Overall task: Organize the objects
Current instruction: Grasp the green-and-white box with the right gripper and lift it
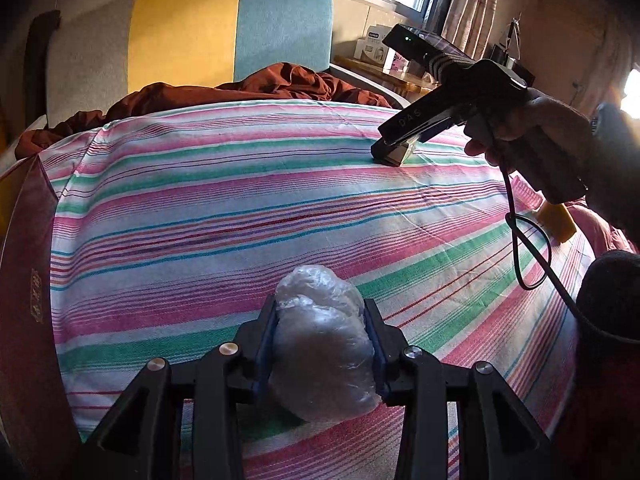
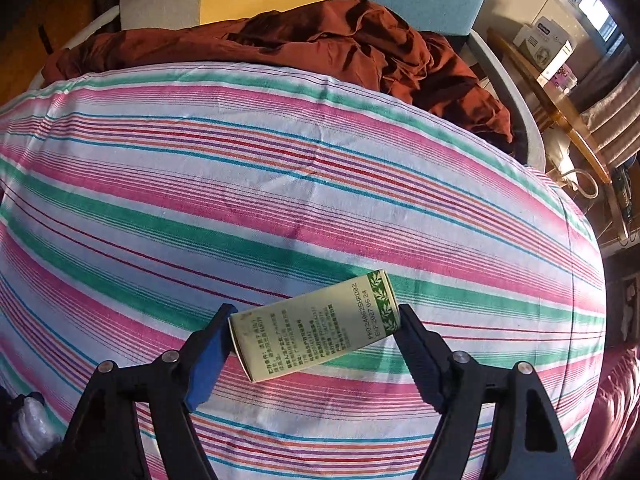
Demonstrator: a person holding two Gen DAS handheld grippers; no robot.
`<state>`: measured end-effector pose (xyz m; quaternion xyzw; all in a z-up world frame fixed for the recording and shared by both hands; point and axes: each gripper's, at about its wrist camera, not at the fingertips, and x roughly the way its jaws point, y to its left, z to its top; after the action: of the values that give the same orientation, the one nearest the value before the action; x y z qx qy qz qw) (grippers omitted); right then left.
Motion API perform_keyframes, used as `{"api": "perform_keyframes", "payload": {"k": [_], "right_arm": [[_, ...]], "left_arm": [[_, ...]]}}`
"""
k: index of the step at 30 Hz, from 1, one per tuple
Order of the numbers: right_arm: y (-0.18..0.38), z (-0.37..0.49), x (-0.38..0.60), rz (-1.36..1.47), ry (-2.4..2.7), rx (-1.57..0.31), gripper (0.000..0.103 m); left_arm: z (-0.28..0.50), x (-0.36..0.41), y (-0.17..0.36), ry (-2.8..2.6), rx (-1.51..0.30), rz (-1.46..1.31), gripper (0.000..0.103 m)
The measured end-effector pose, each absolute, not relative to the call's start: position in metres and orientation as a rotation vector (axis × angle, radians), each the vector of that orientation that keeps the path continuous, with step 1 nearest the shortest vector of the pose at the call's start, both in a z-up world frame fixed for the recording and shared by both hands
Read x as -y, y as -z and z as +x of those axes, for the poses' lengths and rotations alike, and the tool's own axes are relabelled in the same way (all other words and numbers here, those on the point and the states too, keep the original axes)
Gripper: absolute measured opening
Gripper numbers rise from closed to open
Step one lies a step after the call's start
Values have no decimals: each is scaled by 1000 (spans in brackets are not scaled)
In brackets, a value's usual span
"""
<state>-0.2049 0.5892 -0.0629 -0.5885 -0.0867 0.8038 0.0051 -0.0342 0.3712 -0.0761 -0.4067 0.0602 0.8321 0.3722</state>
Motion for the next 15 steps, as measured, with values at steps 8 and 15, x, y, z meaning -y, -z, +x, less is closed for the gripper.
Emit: {"api": "perform_keyframes", "payload": {"k": [8, 15], "right_arm": [[62, -150, -565, -1854, -2430, 44, 80], [57, -93, -542, -1816, -2391, -139, 80]], "left_arm": [[-33, -371, 76, -2131, -146, -1033, 41], [-35, -370, 75, -2131, -146, -1030, 41]]}}
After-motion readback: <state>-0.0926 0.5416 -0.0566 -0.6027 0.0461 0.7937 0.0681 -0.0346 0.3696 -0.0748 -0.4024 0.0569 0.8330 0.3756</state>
